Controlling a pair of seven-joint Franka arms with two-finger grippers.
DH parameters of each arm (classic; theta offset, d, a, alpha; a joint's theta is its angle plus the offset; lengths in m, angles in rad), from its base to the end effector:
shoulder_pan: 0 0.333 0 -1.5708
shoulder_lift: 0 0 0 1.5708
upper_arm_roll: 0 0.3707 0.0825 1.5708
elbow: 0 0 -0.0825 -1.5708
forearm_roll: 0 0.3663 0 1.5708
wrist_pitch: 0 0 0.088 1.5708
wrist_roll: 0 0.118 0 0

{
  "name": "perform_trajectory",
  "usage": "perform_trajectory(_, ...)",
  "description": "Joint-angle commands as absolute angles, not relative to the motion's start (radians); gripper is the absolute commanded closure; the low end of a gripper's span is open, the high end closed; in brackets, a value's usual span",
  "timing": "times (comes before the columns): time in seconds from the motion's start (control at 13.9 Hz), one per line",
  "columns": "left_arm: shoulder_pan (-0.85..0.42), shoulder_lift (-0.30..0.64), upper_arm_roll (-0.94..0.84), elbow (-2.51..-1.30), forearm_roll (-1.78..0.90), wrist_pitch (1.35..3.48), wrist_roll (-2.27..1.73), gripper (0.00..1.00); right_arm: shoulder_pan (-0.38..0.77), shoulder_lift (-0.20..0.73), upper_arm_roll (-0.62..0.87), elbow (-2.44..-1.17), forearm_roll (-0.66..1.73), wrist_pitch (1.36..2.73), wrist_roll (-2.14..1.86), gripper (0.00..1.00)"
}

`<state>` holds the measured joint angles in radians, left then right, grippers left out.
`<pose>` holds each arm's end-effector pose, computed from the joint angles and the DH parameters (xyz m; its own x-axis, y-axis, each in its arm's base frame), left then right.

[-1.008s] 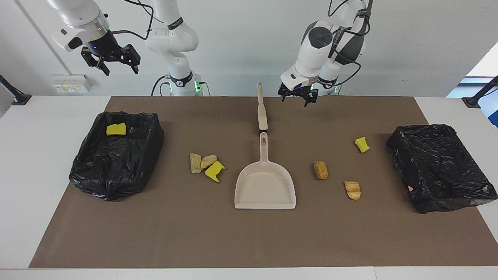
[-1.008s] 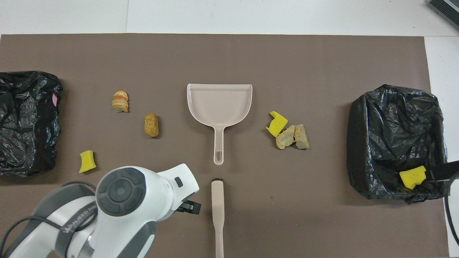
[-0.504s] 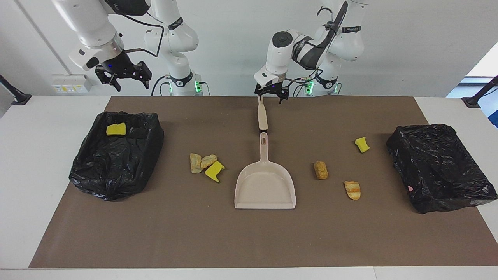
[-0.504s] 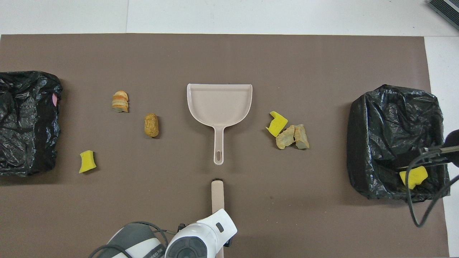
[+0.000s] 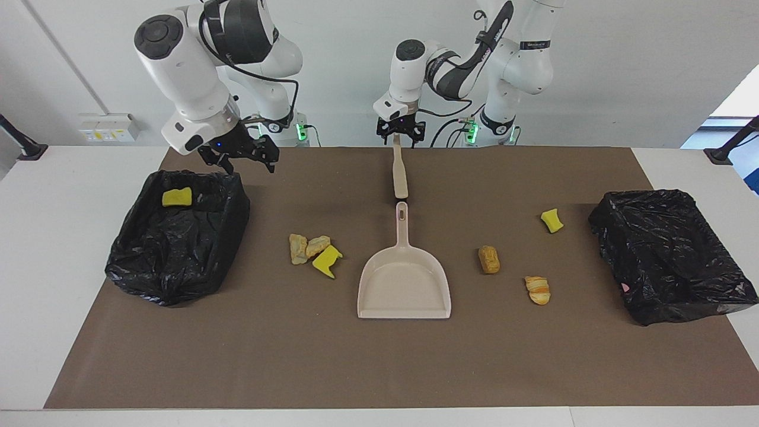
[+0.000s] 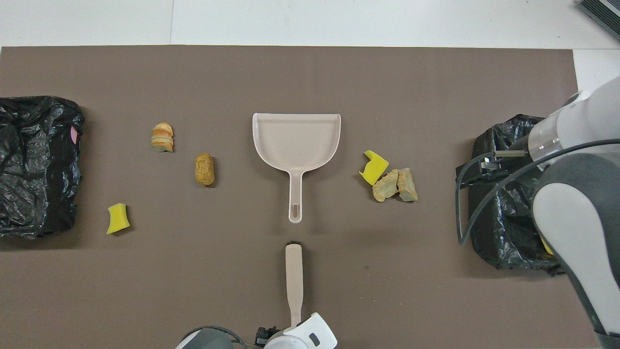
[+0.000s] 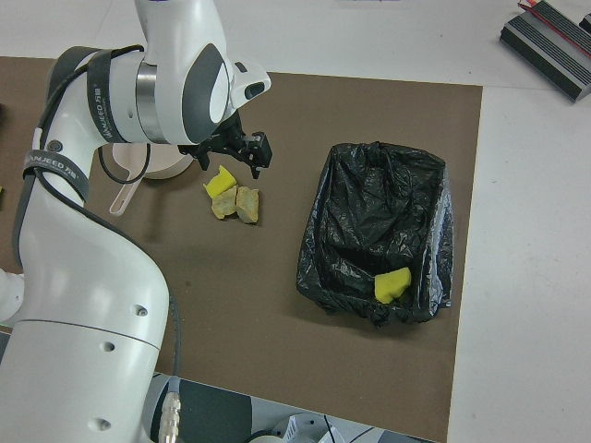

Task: Sweep and dump trash in bin
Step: 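Grasp the brush with the left gripper while the right gripper grasps the dustpan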

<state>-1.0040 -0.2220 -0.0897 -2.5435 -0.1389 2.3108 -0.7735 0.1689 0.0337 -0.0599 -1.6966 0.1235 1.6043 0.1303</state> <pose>0.1844 -0.3662 0.4040 0.9725 -0.2228 -0.0674 -0.2199 -0.9743 0.0483 0.5375 0.0736 0.5967 0.9898 -0.0258 -0.1403 -0.0404 -0.9939 -0.1023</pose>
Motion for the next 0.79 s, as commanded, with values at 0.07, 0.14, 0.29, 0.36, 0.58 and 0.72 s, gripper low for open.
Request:
perform_trajectory(0.07, -1.017, -0.222, -0.081, -2.566, -0.140, 2.352, -0.795, 0.27, 0.208, 0.168, -0.048, -1.594, 0.176, 1.646, 0.204, 0.00)
perform_trajectory(0.14, -1.017, -0.221, -0.081, -2.566, -0.140, 2.358, -0.795, 0.32, 0.225, 0.226, -0.048, -1.535, 0.175, 1.647, 0.245, 0.00)
perform_trajectory(0.29, -1.017, -0.219, -0.081, -2.566, -0.140, 2.361, -0.795, 0.38, 0.253, 0.294, -0.046, -1.464, 0.181, 1.666, 0.288, 0.00)
perform_trajectory(0.36, -1.017, -0.219, -0.081, -2.566, -0.138, 2.365, -0.795, 0.38, 0.261, 0.299, -0.041, -1.460, 0.187, 1.690, 0.296, 0.00)
perform_trajectory(0.58, -1.017, -0.218, -0.081, -2.566, -0.140, 2.381, -0.795, 0.46, 0.302, 0.333, -0.032, -1.457, 0.224, 1.741, 0.362, 0.00)
perform_trajectory(0.72, -1.017, -0.216, -0.083, -2.566, -0.140, 2.375, -0.796, 0.70, 0.331, 0.391, -0.015, -1.421, 0.222, 1.776, 0.405, 0.00)
